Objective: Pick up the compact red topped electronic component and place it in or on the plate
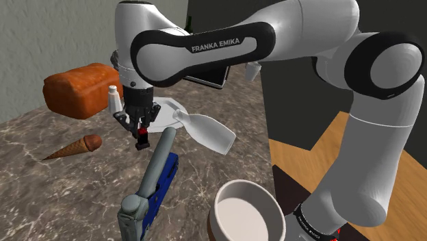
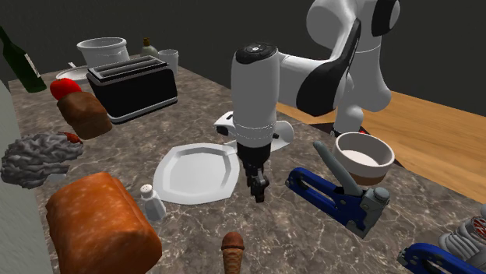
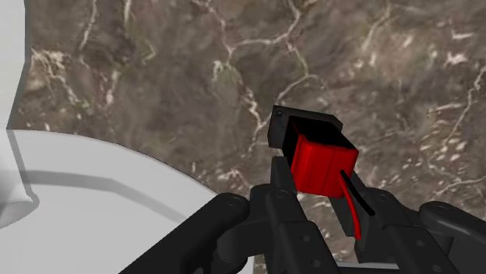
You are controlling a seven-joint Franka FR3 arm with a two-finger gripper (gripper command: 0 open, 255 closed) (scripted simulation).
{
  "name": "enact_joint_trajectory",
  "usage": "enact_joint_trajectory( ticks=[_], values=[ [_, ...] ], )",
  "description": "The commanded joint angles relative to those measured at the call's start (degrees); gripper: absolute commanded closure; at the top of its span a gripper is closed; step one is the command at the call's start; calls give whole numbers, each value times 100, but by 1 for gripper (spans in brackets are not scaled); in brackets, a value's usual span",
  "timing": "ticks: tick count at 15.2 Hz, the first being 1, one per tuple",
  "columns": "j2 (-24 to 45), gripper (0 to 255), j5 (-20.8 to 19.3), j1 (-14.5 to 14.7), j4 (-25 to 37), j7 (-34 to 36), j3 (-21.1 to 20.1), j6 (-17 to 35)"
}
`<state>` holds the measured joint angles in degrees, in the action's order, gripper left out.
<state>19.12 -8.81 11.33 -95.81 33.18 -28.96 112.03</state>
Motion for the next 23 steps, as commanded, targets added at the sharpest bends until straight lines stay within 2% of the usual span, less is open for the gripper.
enact_joint_trajectory(
  ticks=[1, 11, 17, 23],
  values=[
    [-45, 255, 28, -9, 82, -21, -9, -124],
    [-163, 255, 107, 8, 703, -72, -48, -845],
    [360, 255, -52, -276, 1482, -675, 199, -1125],
    [1137, 255, -257, -439, 2704, -1250, 438, -1584]
  ],
)
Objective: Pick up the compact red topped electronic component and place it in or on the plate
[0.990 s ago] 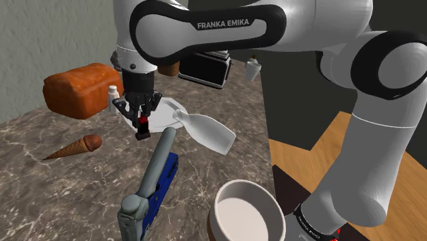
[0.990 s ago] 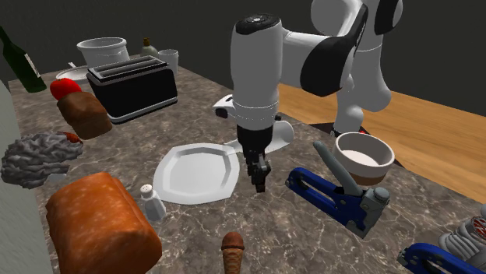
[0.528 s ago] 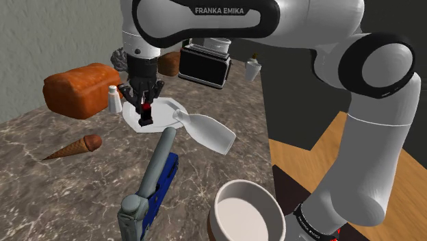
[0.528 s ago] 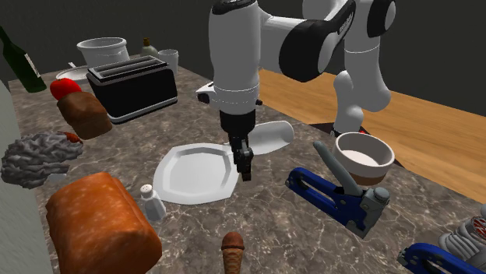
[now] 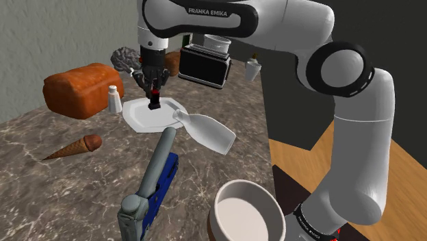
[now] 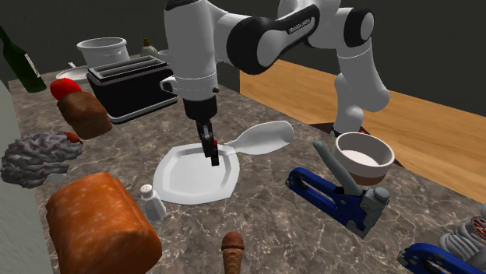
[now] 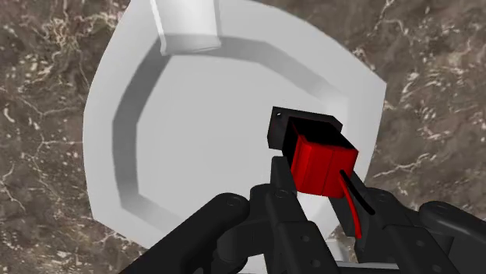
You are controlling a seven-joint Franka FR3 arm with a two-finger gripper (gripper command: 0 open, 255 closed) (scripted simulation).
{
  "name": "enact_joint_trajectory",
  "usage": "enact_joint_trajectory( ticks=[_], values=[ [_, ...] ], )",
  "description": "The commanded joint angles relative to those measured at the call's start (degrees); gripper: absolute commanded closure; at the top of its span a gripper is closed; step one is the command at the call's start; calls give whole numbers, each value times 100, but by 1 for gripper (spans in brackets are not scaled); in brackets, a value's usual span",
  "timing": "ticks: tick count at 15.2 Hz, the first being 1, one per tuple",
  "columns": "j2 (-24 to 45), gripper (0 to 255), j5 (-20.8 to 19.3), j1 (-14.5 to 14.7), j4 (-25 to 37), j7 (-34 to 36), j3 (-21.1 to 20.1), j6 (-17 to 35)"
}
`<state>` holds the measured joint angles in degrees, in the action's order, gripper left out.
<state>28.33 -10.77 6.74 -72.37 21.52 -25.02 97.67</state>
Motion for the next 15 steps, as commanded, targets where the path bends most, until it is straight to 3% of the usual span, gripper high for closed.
enact_joint_trajectory(
  ticks=[1, 5, 15],
  values=[
    [380, 255, -99, 10, 630, -180, 84, -254],
    [1103, 255, -252, 45, 1857, -538, 239, -744],
    [943, 255, -226, -143, 789, -477, 229, 141]
  ],
)
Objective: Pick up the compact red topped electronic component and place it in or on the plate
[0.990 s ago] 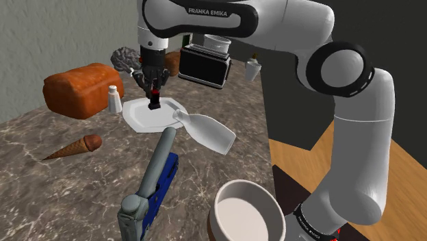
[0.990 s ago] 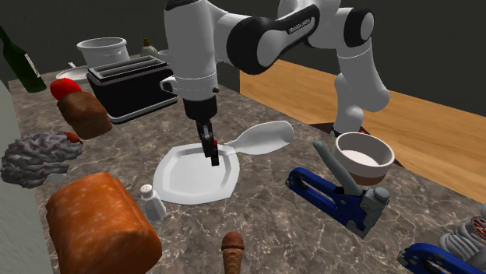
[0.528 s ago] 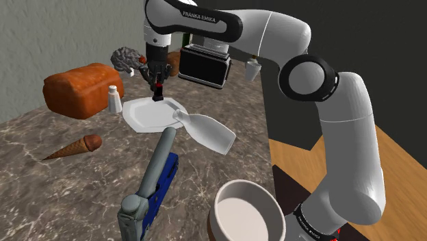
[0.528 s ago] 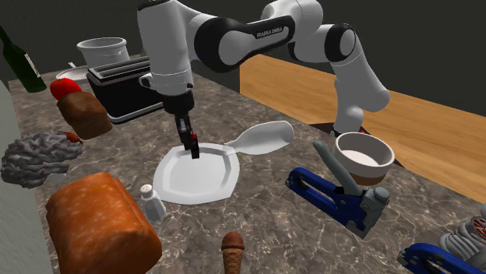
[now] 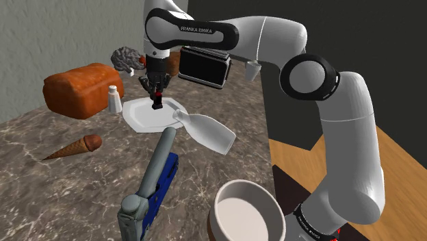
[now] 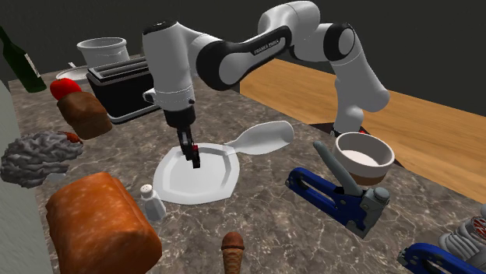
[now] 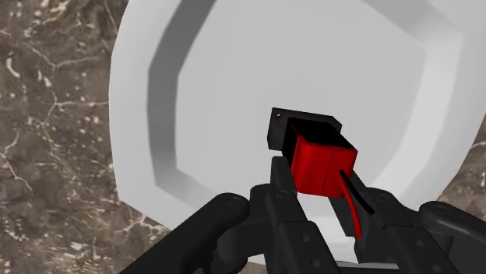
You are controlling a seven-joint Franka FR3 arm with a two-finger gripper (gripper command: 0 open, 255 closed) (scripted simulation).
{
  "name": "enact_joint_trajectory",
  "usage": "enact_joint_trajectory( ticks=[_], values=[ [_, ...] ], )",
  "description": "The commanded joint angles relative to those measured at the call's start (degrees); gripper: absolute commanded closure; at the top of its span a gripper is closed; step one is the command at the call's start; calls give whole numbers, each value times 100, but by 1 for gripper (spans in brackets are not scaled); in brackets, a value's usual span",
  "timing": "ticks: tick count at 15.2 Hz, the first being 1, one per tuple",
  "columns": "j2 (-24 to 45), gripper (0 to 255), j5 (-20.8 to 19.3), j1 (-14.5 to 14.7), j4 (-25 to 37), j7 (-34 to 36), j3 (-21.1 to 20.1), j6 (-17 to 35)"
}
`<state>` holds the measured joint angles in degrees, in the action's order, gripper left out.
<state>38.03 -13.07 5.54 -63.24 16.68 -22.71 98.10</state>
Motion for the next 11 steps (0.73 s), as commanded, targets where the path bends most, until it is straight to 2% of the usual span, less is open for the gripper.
enact_joint_trajectory(
  ticks=[1, 4, 11],
  values=[
    [-28, 255, 2, -35, -206, 12, -1, 176],
    [-22, 255, -7, -64, -425, 28, 5, 396],
    [-22, 255, -7, -64, -425, 28, 5, 396]
  ],
)
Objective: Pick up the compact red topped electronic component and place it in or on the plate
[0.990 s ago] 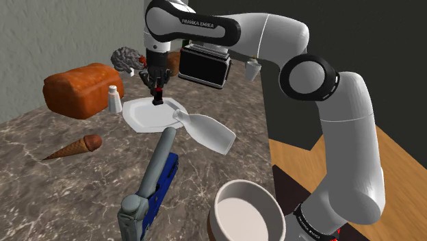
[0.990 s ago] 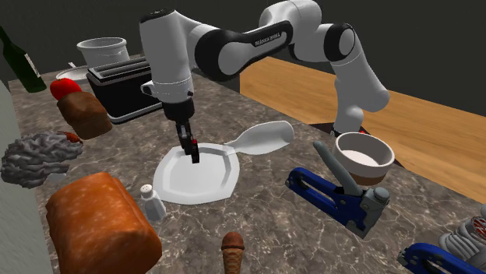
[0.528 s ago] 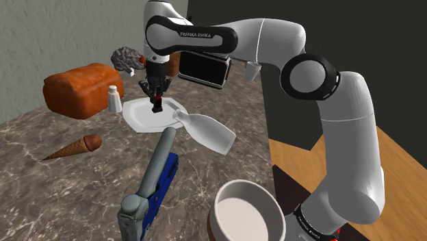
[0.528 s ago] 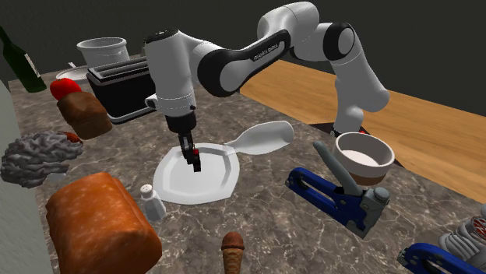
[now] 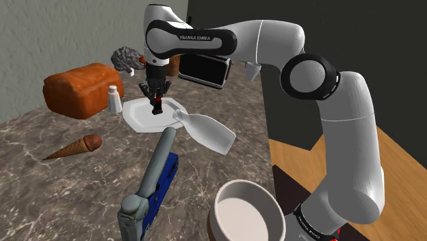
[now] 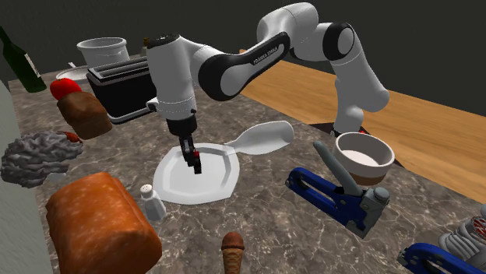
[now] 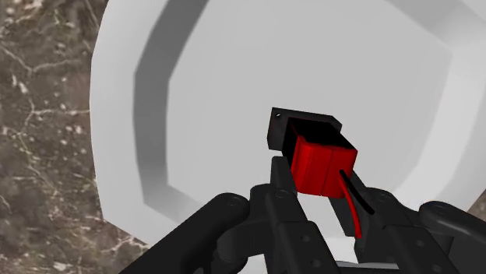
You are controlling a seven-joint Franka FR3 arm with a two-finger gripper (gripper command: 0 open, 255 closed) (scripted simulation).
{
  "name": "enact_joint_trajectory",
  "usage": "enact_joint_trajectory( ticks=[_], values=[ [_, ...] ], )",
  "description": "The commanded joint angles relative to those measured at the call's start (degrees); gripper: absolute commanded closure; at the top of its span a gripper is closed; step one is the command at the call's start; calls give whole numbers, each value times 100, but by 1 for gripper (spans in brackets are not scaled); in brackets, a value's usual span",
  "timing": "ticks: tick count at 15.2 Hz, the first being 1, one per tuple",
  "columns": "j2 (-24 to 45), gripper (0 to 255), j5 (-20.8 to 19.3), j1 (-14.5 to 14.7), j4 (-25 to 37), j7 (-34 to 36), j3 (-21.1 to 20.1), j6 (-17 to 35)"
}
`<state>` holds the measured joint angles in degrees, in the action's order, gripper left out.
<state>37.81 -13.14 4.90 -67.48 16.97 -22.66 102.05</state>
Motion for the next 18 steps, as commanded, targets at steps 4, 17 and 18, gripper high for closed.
enact_joint_trajectory(
  ticks=[4, 17, 18],
  values=[
    [-1, 0, 0, 0, -1, 0, 0, 1],
    [65, 0, 5, 131, 860, -60, -4, -774],
    [65, 0, 5, 131, 860, -60, -4, -774]
  ],
)
